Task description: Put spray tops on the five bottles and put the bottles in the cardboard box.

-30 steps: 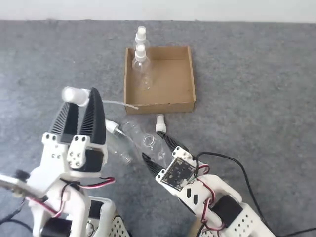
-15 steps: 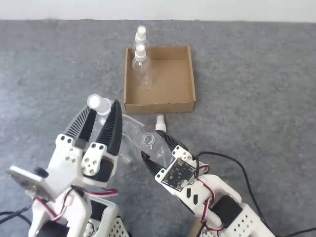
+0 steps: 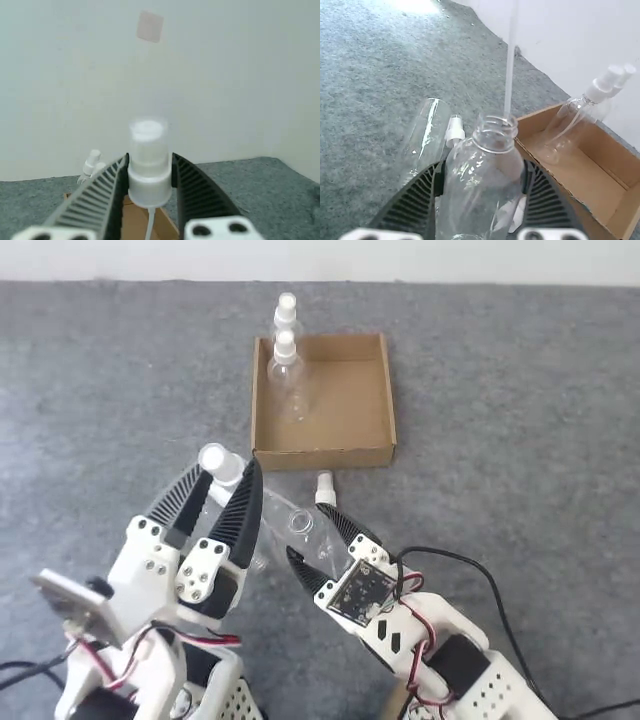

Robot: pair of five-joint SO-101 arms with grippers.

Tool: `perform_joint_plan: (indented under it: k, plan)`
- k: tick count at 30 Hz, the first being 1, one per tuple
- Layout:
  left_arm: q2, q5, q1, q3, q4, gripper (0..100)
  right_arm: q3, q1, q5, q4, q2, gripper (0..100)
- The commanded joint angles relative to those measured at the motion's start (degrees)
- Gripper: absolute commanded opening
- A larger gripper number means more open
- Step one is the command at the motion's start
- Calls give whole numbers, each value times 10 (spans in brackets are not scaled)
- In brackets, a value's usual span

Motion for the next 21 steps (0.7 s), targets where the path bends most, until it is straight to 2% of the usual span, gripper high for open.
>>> perform_joint_plan:
  k: [1, 12, 21]
  plan:
    - [-11, -4, 3, -31, 2, 12, -5, -1, 8, -15, -10, 69]
    - [-11, -4, -3, -72, -2, 12, -5, -1, 8, -15, -9, 69]
    - [-10, -4, 2, -44, 3, 12, -5, -1, 8, -13, -9, 69]
